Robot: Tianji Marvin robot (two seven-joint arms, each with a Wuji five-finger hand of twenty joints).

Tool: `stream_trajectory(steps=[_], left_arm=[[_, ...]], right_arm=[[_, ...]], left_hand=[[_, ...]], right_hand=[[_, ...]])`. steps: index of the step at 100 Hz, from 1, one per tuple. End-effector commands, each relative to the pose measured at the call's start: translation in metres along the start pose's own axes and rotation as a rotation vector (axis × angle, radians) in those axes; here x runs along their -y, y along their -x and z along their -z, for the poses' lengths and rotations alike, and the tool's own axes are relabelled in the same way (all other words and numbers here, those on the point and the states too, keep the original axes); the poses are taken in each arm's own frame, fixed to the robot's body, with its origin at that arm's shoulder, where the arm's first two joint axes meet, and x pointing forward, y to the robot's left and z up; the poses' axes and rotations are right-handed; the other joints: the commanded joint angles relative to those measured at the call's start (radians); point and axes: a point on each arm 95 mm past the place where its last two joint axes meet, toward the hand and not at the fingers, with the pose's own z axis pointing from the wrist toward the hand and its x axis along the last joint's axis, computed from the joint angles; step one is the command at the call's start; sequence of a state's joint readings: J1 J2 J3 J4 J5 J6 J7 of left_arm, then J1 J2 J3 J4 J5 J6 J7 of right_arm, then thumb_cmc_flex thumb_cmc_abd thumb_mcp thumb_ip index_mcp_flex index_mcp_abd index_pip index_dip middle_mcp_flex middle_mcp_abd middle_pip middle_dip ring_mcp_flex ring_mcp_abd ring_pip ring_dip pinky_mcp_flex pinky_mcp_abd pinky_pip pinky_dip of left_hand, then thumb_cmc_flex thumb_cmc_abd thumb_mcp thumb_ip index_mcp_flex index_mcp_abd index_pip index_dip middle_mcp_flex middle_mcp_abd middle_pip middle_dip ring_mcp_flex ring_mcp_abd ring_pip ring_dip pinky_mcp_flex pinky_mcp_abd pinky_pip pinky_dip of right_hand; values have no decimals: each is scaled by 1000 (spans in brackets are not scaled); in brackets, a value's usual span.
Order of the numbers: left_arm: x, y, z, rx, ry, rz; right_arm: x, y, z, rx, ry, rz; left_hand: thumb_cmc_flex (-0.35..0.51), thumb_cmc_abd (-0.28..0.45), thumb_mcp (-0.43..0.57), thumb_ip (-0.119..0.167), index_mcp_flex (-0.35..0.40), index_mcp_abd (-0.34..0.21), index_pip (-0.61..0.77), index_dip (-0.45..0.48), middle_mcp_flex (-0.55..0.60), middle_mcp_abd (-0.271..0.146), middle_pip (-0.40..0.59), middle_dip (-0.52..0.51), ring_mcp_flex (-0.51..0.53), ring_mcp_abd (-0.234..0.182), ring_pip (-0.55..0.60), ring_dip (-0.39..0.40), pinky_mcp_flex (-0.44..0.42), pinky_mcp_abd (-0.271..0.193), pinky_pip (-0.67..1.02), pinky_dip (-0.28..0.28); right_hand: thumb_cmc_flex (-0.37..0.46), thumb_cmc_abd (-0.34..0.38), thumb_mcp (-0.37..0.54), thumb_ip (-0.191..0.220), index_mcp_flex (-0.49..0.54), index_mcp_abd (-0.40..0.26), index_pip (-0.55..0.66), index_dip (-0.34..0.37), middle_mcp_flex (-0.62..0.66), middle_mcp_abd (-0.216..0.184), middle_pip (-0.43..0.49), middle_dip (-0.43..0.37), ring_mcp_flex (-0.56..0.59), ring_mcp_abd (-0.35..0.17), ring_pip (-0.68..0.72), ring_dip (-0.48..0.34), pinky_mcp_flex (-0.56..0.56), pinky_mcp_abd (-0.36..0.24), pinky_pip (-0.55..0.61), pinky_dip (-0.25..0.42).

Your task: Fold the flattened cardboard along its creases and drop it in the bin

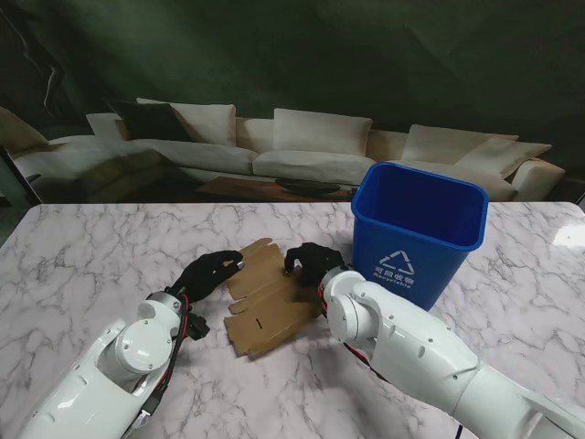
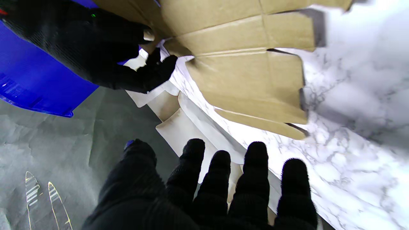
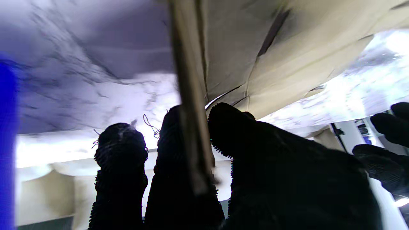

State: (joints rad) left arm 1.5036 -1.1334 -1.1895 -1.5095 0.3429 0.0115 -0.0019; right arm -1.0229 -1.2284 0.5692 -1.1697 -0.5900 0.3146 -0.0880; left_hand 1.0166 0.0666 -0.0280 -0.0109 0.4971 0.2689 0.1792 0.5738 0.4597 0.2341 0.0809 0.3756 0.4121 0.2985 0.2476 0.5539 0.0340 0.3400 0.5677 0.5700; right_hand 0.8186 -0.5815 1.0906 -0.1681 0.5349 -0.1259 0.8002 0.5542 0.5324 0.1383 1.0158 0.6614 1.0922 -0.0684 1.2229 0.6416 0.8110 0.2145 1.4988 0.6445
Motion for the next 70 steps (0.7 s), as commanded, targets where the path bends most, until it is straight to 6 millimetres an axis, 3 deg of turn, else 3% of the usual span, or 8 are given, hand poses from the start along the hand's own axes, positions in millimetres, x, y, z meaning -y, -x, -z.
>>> stream_trajectory(steps=[1,23,29,35,38,45,63,70], left_arm=[[-2,-2,0,-5,13,4],[-2,-1,0,-4,14,2],[-2,-1,0,-3,14,-1],[-2,-1,0,-3,14,-1],[-2,-1,0,-3,14,-1],[-2,-1,0,-2,15,-2],[-2,-1,0,-4,14,-1],[-2,-1,-1,-6,14,-1]], right_arm=[[17,4,8,30,-26,-3],[34,4,20,124,-40,-37],[38,4,21,139,-52,-65],[42,3,23,144,-66,-79],[43,3,24,147,-72,-82],[45,3,27,141,-73,-89],[36,3,36,112,-6,-84],[28,3,40,90,28,-85]], left_hand=[[-14,36,-7,-1,21,-20,7,-10,5,-8,-4,-3,-8,-5,-20,-7,-9,7,-23,20],[-14,37,-7,-1,21,-20,7,-10,5,-8,-4,-3,-7,-5,-20,-7,-8,6,-22,20],[-13,37,-7,-1,22,-19,7,-10,5,-8,-4,-3,-7,-5,-20,-7,-9,7,-22,20],[-15,37,-7,-1,21,-19,7,-10,3,-8,-5,-3,-8,-4,-20,-7,-9,6,-22,20],[-14,37,-7,-1,21,-20,7,-10,3,-8,-5,-3,-8,-4,-20,-7,-9,7,-22,20],[-15,38,-7,-1,17,-21,5,-11,3,-9,-5,-3,-9,-5,-21,-7,-9,6,-23,20],[-15,38,-7,-1,14,-22,4,-12,2,-9,-5,-3,-9,-5,-21,-8,-10,6,-23,19],[-16,36,-8,-1,14,-22,4,-12,3,-7,-5,-3,-9,-4,-21,-8,-9,6,-23,19]], right_hand=[[46,-17,74,-9,13,-22,10,21,-7,9,-13,10,33,-39,35,12,26,26,45,-12],[73,48,12,-26,-26,44,-37,29,-28,29,-22,7,-26,-17,14,0,-9,26,41,-47],[27,123,-100,16,-64,92,-56,-16,-59,36,-30,-7,-101,32,-12,17,-62,27,43,-61],[-117,202,-236,59,-103,120,-40,-99,-97,24,-35,-11,-203,76,-38,41,-167,31,38,-27],[-188,240,-304,103,-108,134,-89,-60,-117,20,-46,-14,-260,96,-62,52,-225,25,26,11],[-278,287,-434,111,-143,141,-163,-38,-168,26,-113,-51,-407,140,-145,40,-378,26,1,57],[-297,353,-614,126,-178,150,-241,-45,-244,39,-204,-139,-582,187,-317,-26,-539,19,-72,97],[-285,369,-652,130,-177,154,-253,-46,-246,37,-233,-174,-641,207,-449,-96,-601,26,-136,78]])
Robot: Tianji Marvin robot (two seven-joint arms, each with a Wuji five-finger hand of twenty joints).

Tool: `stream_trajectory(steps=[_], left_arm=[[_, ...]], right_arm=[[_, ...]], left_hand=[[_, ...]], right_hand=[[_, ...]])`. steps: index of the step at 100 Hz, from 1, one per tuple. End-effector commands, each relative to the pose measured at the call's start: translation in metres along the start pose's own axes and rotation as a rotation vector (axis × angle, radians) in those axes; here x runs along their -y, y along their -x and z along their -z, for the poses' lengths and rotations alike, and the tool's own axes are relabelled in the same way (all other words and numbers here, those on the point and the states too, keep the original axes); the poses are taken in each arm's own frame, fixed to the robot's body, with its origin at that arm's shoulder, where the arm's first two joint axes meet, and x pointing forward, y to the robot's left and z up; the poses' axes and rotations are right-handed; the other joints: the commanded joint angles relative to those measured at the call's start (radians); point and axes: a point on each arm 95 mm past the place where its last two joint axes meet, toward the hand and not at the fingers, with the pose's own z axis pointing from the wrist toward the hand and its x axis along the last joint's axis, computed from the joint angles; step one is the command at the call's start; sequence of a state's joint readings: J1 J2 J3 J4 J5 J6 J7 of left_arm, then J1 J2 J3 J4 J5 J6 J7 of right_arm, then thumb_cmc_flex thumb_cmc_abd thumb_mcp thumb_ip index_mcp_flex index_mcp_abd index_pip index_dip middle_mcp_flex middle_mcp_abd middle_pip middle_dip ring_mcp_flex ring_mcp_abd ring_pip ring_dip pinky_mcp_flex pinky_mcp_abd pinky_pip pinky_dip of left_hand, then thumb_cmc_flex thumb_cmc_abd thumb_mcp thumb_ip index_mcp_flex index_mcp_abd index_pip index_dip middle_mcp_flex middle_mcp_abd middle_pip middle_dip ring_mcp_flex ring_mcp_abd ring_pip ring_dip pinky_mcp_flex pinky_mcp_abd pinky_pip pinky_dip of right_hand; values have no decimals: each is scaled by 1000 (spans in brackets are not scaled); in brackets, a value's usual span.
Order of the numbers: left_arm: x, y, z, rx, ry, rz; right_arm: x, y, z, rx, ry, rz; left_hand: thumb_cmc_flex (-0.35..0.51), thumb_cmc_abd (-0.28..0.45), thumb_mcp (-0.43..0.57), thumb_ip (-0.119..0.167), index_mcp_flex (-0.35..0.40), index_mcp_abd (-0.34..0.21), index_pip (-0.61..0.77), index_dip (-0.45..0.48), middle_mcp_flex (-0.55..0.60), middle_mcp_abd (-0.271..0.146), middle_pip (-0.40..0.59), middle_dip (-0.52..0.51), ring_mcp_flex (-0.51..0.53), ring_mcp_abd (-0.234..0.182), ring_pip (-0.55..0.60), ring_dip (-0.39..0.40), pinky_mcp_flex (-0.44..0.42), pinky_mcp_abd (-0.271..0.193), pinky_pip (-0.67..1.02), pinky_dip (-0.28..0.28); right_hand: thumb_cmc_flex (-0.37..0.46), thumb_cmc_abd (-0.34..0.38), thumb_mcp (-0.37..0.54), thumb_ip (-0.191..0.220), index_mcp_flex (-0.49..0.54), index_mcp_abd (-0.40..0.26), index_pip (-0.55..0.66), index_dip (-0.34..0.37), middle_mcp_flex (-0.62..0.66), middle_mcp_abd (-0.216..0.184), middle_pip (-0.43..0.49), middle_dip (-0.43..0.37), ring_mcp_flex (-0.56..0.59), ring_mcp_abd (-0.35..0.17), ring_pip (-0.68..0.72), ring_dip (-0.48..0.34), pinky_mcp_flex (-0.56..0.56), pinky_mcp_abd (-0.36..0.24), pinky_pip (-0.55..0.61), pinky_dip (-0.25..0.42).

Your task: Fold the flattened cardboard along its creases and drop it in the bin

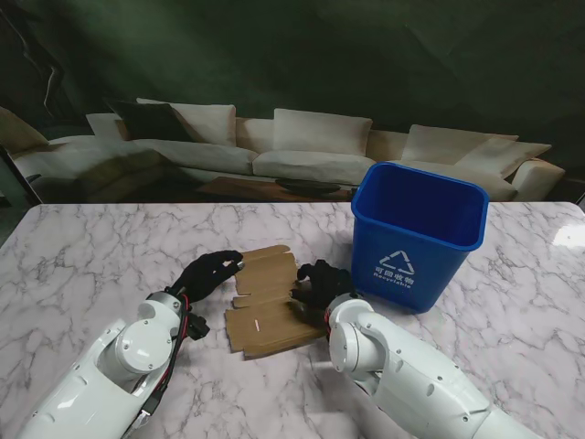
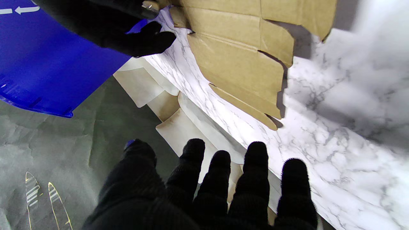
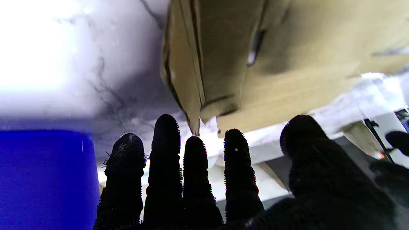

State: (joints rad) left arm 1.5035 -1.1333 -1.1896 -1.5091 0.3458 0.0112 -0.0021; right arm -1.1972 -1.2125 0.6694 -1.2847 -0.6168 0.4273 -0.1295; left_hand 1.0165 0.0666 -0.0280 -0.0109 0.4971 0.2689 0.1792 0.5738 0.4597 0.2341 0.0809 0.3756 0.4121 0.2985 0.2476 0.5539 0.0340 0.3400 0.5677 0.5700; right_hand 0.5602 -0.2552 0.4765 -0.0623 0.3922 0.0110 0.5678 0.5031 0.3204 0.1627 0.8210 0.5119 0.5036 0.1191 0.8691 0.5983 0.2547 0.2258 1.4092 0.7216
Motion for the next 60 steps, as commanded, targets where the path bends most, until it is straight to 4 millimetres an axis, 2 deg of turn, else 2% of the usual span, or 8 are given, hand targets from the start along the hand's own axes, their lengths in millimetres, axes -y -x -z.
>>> stream_trajectory(steps=[1,6,24,30,34,42,51,60], left_arm=[[-2,-1,-1,-6,14,2],[-2,-1,-1,-7,13,1],[-2,-1,-1,-4,8,2],[-2,-1,-1,-2,7,2],[-2,-1,0,0,6,2],[-2,-1,0,0,3,2],[-1,0,0,3,-4,0],[0,1,0,5,-10,2]], right_arm=[[-7,-2,6,-32,27,-3],[-15,-2,9,-75,46,-19],[-39,-6,26,-151,101,-95],[-42,-7,33,-179,102,-110],[-42,-8,38,-205,95,-110],[-38,-8,45,-265,67,-98],[-29,-9,53,-331,12,-64],[-18,-8,56,-399,-8,19]], left_hand=[[-16,37,-7,-1,13,-22,3,-12,2,-8,-5,-4,-9,-5,-21,-8,-9,6,-23,19],[-16,38,-7,-1,-7,-24,-5,-16,2,-8,-5,-4,-8,-5,-21,-8,-9,6,-23,19],[-16,40,-6,-1,-22,-21,-11,-17,-4,-7,-6,-4,-11,-6,-22,-8,-10,3,-24,19],[-16,41,-7,-1,-21,-21,-10,-17,-2,-8,-5,-3,-11,-6,-22,-8,-10,3,-24,19],[-16,41,-6,-1,-20,-22,-10,-17,0,-8,-4,-3,-11,-7,-22,-8,-11,4,-25,19],[-17,42,-7,-1,-20,-22,-9,-17,1,-9,-4,-3,-11,-6,-22,-8,-10,3,-24,19],[-17,43,-7,0,-20,-22,-9,-17,2,-11,-4,-2,-10,-7,-22,-8,-11,3,-25,18],[-17,43,-7,0,-16,-21,-7,-16,6,-10,-2,-1,-10,-7,-21,-8,-10,3,-26,18]], right_hand=[[-25,45,-42,25,-34,17,-21,6,-33,12,-46,-31,-59,20,-123,-69,-56,18,-65,-8],[-20,55,-58,28,-34,9,-28,5,-45,2,-95,-70,-103,20,-271,-151,-124,49,-177,-69],[1,70,-95,33,-12,8,-51,3,-22,-8,-193,-170,-142,19,-541,-294,-213,91,-376,-219],[2,69,-99,33,14,23,-87,-24,3,-46,-258,-214,-147,-3,-628,-351,-229,89,-427,-264],[0,68,-102,32,21,28,-117,-48,15,-74,-300,-234,-150,-22,-668,-383,-232,76,-450,-291],[-8,72,-115,29,28,30,-174,-109,25,-117,-397,-270,-177,-77,-744,-455,-253,23,-516,-396],[-13,96,-149,25,13,30,-205,-155,20,-139,-476,-299,-205,-127,-830,-512,-288,-36,-573,-513],[-21,123,-180,22,4,32,-204,-168,20,-143,-491,-304,-190,-135,-873,-540,-286,-72,-599,-550]])
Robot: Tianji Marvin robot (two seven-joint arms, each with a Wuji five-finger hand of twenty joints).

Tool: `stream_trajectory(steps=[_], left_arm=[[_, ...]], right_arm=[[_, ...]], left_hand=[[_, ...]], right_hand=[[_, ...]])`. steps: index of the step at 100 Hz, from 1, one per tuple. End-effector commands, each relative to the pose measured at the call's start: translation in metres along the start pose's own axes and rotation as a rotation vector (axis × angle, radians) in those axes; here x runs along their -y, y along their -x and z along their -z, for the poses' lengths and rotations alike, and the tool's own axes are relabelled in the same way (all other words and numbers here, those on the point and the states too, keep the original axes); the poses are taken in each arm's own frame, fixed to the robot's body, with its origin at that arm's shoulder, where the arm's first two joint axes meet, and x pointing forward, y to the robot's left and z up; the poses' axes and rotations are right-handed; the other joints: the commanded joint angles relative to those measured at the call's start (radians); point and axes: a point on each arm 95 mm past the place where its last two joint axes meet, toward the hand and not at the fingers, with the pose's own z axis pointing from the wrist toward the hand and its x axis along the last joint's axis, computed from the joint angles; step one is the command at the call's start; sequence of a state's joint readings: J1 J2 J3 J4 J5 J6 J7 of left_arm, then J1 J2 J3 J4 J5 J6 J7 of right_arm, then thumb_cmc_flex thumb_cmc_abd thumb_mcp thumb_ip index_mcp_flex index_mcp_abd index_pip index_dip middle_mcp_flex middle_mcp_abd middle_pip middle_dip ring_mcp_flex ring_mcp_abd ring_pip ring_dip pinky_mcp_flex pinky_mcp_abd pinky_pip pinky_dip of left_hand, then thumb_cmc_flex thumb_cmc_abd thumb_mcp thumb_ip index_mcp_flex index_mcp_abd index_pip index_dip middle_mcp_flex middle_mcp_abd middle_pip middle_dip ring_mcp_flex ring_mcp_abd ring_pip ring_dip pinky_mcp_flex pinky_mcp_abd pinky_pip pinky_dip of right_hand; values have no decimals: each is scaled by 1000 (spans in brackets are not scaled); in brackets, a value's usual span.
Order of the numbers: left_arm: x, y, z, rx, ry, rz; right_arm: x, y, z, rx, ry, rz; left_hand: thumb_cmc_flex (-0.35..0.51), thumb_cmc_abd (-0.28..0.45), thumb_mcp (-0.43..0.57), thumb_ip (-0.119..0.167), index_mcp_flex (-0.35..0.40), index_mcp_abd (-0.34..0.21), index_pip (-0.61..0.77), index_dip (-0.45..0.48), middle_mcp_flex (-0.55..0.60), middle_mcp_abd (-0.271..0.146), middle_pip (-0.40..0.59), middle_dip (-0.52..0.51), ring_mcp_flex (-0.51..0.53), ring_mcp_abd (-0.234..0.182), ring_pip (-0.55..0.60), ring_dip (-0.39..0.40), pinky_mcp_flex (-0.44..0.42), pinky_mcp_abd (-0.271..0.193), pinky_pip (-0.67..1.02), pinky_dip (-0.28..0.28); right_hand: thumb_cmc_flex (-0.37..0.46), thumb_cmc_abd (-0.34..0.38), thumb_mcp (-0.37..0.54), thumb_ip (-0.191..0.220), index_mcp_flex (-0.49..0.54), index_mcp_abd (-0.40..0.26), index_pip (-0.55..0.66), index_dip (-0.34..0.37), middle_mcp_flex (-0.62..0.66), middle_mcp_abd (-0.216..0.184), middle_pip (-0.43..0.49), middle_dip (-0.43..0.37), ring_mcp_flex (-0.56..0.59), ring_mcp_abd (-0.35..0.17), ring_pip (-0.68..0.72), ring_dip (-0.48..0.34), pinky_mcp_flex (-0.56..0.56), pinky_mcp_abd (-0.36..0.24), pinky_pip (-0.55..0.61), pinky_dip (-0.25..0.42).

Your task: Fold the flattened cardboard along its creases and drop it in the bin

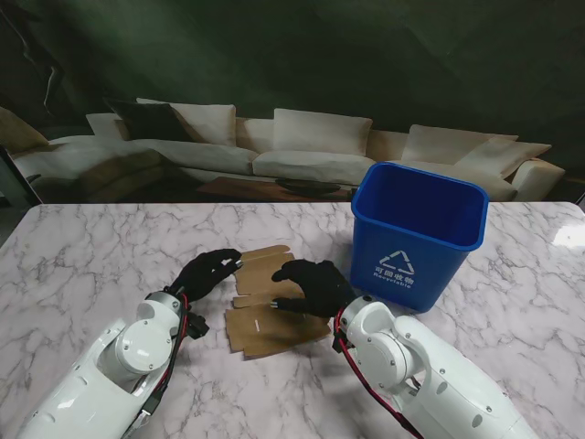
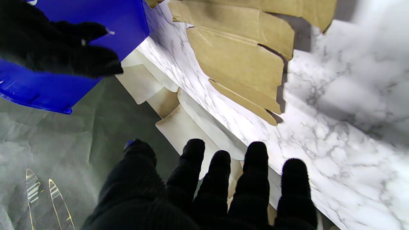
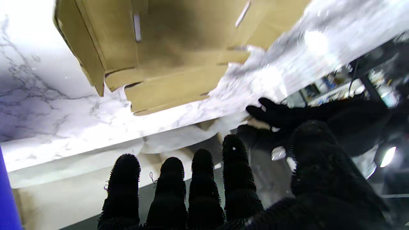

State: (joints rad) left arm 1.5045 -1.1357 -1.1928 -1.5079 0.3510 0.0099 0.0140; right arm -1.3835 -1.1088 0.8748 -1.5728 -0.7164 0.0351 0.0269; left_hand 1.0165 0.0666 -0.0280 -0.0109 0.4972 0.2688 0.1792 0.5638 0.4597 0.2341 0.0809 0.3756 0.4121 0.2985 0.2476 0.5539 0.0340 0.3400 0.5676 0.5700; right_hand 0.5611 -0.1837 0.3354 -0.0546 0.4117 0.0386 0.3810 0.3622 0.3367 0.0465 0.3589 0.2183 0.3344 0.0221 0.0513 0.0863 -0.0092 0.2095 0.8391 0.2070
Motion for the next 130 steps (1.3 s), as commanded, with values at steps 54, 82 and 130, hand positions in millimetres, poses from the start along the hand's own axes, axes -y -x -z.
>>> stream_trajectory(steps=[54,82,130], left_arm=[[-3,2,-2,22,7,-5],[-1,0,-5,29,8,-10],[25,-9,-56,73,72,-55]], right_arm=[[77,10,11,-33,-249,76],[93,13,17,-21,-326,53],[94,14,19,-6,-319,38]], left_hand=[[-13,45,-7,0,-6,-20,-1,-2,13,-9,0,5,-62,-28,-53,-26,-24,-14,-41,15],[-15,43,-8,-1,-4,-21,-1,-2,13,-7,-2,4,-59,-26,-55,-32,-21,-12,-48,17],[-25,30,-9,-5,1,-26,-13,-19,-87,21,-58,-137,-116,-39,-133,-163,4,-95,-202,-97]], right_hand=[[-9,94,-104,15,-45,6,-1,-41,-11,-23,-40,-14,-16,-41,-64,-48,-27,-98,-104,-101],[-2,102,-117,16,-44,5,5,-40,-11,-24,-32,-10,-15,-43,-64,-47,-27,-101,-103,-106],[9,107,-134,19,-46,2,13,-37,-12,-16,-24,-7,-20,-38,-65,-48,-34,-99,-111,-116]])
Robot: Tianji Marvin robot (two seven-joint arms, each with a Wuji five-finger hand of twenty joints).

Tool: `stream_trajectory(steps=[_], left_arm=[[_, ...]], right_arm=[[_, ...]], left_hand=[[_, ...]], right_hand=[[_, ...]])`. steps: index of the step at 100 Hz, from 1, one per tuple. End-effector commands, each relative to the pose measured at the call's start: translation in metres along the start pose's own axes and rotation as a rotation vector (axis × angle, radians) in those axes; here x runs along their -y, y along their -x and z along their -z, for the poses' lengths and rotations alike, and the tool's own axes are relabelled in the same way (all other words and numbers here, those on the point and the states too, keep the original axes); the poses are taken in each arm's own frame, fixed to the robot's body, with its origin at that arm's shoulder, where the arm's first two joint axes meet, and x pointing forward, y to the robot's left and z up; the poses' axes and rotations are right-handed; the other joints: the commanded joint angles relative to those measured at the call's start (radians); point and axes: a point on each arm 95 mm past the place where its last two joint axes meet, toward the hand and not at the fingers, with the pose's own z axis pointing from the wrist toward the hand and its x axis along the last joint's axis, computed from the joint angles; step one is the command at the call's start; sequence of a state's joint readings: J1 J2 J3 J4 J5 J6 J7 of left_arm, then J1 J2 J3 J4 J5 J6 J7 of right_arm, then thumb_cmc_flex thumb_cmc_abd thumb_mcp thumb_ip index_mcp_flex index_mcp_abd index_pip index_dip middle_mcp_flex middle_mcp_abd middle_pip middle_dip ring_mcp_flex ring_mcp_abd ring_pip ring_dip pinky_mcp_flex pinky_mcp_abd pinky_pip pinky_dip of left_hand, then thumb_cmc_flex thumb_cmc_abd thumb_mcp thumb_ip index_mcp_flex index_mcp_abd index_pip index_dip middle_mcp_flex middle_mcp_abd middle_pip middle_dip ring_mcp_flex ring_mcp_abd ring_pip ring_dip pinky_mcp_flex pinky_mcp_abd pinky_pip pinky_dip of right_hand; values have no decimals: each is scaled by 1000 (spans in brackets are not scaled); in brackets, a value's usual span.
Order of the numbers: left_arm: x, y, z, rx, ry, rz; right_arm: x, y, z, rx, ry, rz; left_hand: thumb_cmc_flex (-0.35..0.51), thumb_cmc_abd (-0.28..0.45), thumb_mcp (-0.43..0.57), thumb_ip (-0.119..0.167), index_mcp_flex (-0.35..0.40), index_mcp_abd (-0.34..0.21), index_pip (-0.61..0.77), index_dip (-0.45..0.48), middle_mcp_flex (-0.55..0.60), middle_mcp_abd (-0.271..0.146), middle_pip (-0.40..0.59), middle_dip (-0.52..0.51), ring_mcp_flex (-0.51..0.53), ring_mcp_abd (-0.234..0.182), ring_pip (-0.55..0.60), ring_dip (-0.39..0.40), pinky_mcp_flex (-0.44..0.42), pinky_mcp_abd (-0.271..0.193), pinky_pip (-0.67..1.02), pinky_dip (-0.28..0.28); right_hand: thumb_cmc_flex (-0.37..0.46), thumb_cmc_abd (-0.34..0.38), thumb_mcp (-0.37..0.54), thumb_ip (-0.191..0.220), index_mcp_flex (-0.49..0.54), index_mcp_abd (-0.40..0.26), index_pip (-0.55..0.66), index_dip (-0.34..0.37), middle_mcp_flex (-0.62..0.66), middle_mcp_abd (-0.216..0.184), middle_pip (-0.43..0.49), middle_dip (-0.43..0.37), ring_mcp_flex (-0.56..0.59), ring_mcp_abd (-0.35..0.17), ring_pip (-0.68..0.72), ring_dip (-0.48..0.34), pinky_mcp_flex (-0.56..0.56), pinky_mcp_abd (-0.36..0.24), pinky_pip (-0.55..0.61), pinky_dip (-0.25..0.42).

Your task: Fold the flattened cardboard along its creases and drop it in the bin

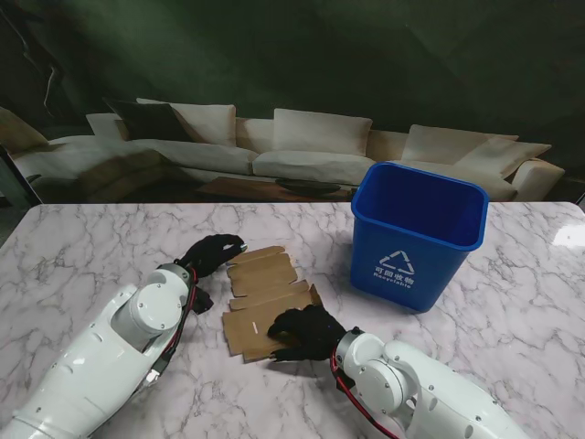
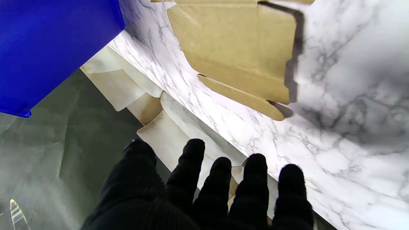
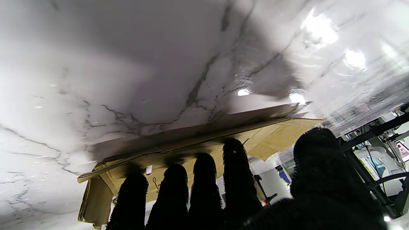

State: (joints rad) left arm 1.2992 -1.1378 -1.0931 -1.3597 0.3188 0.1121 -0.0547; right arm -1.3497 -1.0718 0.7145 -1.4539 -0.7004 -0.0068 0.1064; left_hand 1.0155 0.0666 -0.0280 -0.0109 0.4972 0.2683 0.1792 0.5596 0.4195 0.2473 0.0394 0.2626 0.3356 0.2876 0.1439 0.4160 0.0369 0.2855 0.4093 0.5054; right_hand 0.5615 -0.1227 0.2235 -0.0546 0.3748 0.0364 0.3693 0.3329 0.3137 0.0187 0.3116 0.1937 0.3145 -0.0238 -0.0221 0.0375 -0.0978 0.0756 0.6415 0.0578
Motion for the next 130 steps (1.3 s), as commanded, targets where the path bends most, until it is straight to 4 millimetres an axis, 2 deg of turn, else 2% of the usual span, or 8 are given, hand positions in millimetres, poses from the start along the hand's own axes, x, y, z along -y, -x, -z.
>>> stream_trajectory(steps=[1,24,31,33,37,53,88,130], left_arm=[[6,-7,-8,-7,13,-16],[-1,-9,-23,20,97,-38],[-3,-9,-28,27,109,-49],[-4,-9,-29,30,111,-51],[-5,-8,-33,35,113,-53],[-6,-5,-47,51,112,-57],[-4,-8,-69,72,143,-66],[-16,-4,-79,95,208,-122]], right_arm=[[22,6,3,30,-53,-12],[22,7,2,42,-49,-16],[23,7,2,46,-50,-18],[23,7,2,46,-50,-19],[23,7,1,47,-50,-18],[23,8,2,49,-47,-19],[25,9,0,44,-53,-21],[28,9,-1,43,-63,-22]], left_hand=[[-25,29,-10,-6,0,-26,-14,-15,-51,7,-18,-26,-43,-31,-30,-27,-1,-41,-46,-34],[-57,32,-12,-10,-63,-64,-48,-40,-148,-30,-35,-63,-132,-66,-59,-77,-41,-65,-160,-79],[-67,35,-11,-10,-82,-69,-52,-47,-143,-35,-24,-60,-147,-71,-59,-82,-43,-49,-205,-73],[-70,35,-10,-10,-91,-69,-49,-50,-143,-37,-26,-40,-152,-72,-58,-79,-36,-50,-241,-28],[-73,36,-11,-10,-93,-68,-48,-50,-137,-36,-22,-32,-153,-73,-56,-77,-33,-52,-252,-12],[-78,35,-11,-10,-87,-58,-42,-46,-137,-37,-13,-22,-158,-77,-55,-74,-40,-64,-255,-4],[-82,32,-10,-10,-66,-53,-34,-40,-108,-35,-3,-9,-135,-72,-45,-67,-22,-44,-248,11],[-87,37,-11,-10,-86,-54,-43,-41,-143,-35,-17,-3,-114,-63,-35,-46,0,-34,-237,34]], right_hand=[[9,46,-22,19,-10,3,25,-8,10,10,23,17,0,7,8,1,55,35,86,33],[11,51,-27,20,-63,0,5,-15,-15,20,18,16,-11,7,7,0,52,33,83,29],[13,51,-28,21,-60,-1,7,-16,-16,22,19,16,-14,4,6,-1,51,30,83,28],[12,51,-28,21,-58,-1,8,-15,-16,22,19,16,-14,4,6,-1,51,29,82,27],[14,51,-29,21,-57,0,10,-15,-18,24,19,16,-15,5,6,-1,51,29,82,27],[15,52,-30,22,-53,0,18,-14,-17,22,24,17,-16,3,7,-1,51,27,82,25],[17,51,-33,23,-50,0,25,-13,-21,28,27,17,-19,0,7,-2,48,23,79,21],[18,51,-36,23,-52,0,27,-14,-26,36,27,17,-23,5,6,-3,45,22,73,16]])
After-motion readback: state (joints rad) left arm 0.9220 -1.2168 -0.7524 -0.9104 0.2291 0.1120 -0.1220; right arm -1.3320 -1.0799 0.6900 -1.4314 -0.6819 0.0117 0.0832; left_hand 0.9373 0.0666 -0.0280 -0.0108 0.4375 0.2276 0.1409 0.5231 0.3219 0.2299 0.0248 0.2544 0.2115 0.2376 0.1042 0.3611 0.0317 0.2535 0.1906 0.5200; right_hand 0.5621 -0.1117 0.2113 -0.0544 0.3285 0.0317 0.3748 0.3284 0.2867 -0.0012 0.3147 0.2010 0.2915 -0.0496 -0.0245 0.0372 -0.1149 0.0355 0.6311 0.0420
